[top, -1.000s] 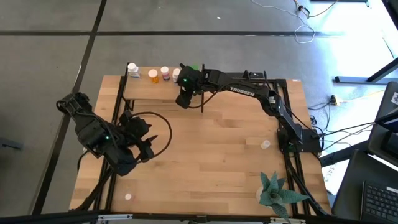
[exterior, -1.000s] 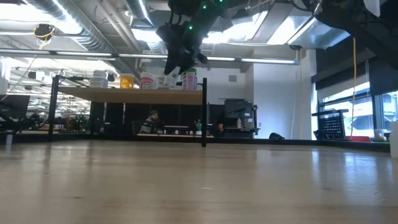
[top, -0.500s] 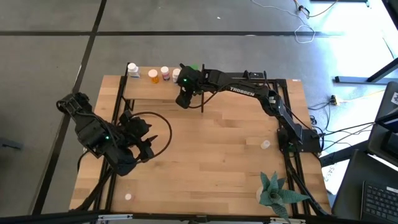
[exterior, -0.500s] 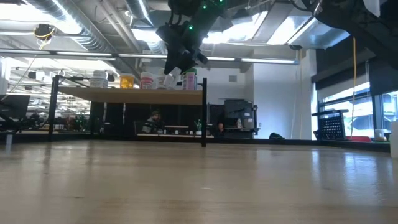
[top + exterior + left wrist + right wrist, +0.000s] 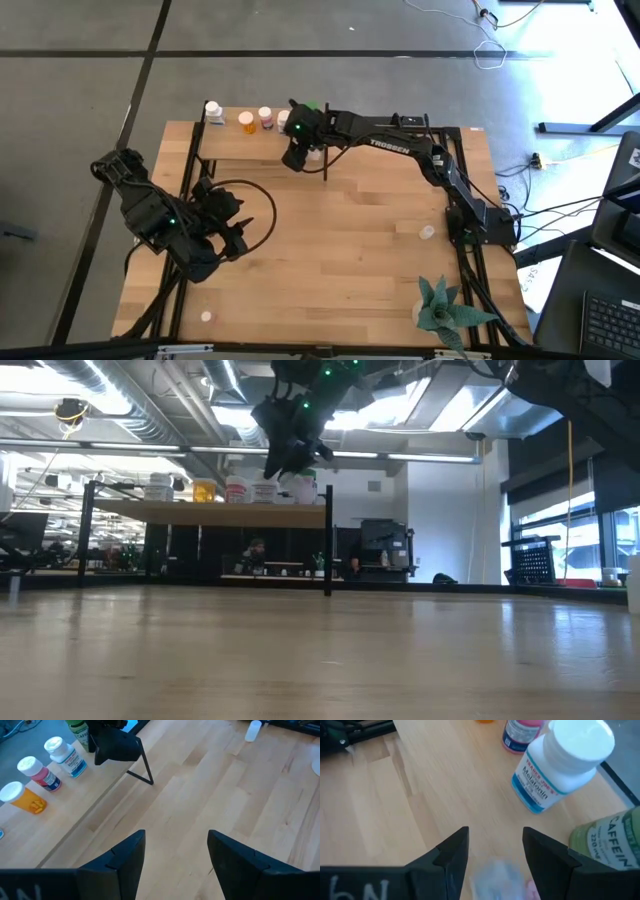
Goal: Pick and place medicine bottles onto shelf by color
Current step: Put the bottom transparent pill bottle on the shelf
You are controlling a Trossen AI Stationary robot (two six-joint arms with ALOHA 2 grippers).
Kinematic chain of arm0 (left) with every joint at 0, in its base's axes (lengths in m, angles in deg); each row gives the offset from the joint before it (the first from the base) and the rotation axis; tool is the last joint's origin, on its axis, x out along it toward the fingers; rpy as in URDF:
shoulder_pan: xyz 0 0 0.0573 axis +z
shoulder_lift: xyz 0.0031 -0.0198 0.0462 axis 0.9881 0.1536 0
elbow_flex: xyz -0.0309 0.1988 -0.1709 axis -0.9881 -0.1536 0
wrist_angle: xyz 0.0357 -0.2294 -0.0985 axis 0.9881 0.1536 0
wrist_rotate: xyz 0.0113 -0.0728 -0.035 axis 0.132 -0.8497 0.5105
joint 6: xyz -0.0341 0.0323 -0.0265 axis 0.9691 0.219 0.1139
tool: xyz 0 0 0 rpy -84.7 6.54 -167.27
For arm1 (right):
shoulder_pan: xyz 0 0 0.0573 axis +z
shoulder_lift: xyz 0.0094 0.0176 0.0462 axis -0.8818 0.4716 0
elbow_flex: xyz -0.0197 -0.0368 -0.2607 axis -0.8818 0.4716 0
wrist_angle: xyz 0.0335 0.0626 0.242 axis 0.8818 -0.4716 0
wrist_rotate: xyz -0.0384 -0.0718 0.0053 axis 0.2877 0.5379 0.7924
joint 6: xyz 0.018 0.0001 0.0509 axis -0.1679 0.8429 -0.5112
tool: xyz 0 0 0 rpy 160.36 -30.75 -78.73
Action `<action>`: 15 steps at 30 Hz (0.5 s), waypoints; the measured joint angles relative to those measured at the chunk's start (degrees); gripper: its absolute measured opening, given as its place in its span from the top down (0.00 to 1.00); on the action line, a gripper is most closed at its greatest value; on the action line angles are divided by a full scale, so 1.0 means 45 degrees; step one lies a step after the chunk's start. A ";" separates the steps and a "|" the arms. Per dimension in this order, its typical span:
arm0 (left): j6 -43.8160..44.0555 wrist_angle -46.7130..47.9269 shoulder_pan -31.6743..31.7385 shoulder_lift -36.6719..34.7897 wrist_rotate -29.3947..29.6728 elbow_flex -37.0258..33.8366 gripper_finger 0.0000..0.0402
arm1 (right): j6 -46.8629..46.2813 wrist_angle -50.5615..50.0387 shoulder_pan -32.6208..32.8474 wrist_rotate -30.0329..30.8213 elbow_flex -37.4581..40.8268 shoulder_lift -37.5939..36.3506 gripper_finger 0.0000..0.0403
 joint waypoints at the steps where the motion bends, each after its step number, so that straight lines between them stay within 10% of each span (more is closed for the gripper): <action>1: 0.0000 0.0000 0.0000 0.0000 -0.0002 0.0000 0.48 | 0.0095 0.0078 0.0002 -0.0001 0.0001 0.0000 0.53; 15: 0.0005 0.0000 0.0000 0.0005 -0.0053 0.0001 0.48 | 0.0685 -0.0003 0.0119 -0.0105 -0.0157 0.0000 0.53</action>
